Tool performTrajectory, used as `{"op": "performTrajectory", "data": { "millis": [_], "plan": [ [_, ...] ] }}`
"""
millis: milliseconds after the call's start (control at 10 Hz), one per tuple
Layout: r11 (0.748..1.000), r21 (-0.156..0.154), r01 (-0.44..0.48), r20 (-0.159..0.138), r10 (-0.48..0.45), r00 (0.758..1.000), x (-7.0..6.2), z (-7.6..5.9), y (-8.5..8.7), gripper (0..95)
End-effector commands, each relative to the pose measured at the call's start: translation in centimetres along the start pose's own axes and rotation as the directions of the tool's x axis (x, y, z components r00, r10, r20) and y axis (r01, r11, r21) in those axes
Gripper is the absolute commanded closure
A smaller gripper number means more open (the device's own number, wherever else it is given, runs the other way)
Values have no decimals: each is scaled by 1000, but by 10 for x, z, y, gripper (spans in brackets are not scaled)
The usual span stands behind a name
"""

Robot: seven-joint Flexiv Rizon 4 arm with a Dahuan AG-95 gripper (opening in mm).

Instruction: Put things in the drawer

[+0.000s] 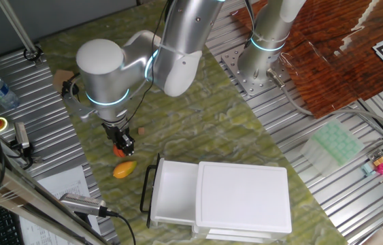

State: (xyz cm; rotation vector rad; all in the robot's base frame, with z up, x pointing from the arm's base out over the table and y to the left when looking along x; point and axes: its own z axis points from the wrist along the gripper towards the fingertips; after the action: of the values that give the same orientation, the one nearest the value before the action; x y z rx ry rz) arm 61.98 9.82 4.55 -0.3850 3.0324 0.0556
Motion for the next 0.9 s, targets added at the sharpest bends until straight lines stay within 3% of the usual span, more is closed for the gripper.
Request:
{"op": "performTrajectory", "data": {
  "millis": [100, 500, 700, 900],
  "plan": [
    [1000, 2, 0, -5, 0, 1000, -1, -8, 1, 950],
    [1000, -4, -12, -24, 12, 1000, -10, -56, 10, 950],
    [1000, -4, -18, -44, 18, 999, -13, -86, 22, 950],
    [1000, -6, -28, -46, 28, 999, -12, -104, 34, 950]
  ]
}}
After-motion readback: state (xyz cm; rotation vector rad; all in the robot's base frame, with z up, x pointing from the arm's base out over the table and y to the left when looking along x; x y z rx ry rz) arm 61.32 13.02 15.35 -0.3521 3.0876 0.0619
